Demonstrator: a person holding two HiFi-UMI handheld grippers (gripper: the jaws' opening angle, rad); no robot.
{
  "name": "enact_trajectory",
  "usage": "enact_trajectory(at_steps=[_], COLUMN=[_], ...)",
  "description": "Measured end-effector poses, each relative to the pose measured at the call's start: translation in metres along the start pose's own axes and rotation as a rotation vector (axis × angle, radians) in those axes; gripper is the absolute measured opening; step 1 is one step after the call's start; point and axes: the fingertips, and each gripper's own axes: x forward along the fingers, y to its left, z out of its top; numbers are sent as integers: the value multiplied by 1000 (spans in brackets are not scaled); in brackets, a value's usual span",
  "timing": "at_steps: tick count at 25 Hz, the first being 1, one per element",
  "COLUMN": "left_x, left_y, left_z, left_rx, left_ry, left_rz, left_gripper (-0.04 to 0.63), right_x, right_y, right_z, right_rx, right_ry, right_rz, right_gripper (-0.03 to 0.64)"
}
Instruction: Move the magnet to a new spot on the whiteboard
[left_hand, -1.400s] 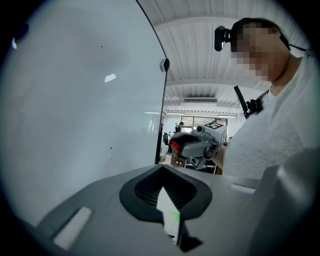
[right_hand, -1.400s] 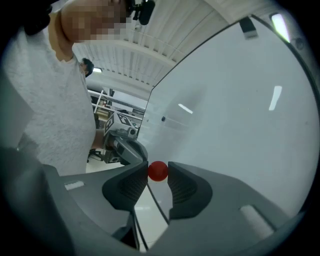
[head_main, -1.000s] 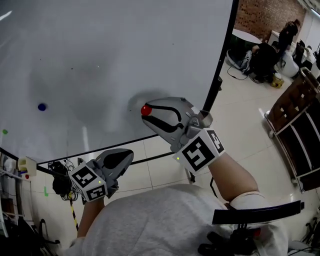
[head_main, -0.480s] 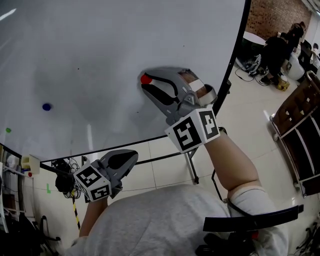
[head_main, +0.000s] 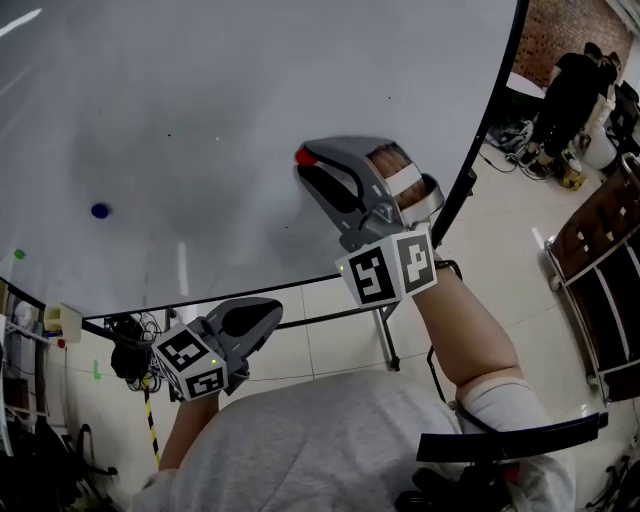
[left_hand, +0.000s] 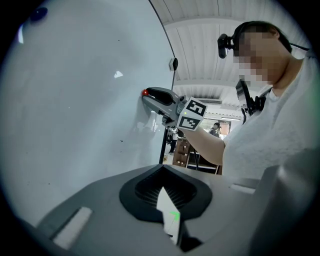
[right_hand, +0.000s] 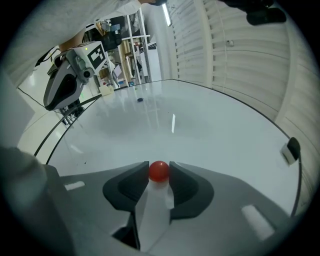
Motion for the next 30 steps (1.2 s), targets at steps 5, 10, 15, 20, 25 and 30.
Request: enact_trajectory(at_steps=[5, 10, 15, 20, 25, 30], left_x=[4, 5, 14, 23, 29, 29], left_y=[-1, -11, -27, -48, -63, -73], left_z=[4, 9, 3, -15, -29, -40], left_rx=[0, -2, -23, -73, -104, -113], left_ry=[-3, -12, -19, -3, 3, 22], left_rz=[3, 17, 39, 66, 85, 49], left_gripper=[-12, -12, -12, -12, -12, -12], right_x=[0, -16, -55, -113, -168, -199], right_y=[3, 2, 34, 98, 161, 195], right_z=[1, -4, -24, -37, -33, -2], right_rx=[38, 188, 575, 967, 1308, 1569], right_ry=[-2, 4, -43, -72, -49, -90], right_rz=[38, 75, 224, 424, 639, 722], right_gripper=[155, 175, 154, 122, 114, 114])
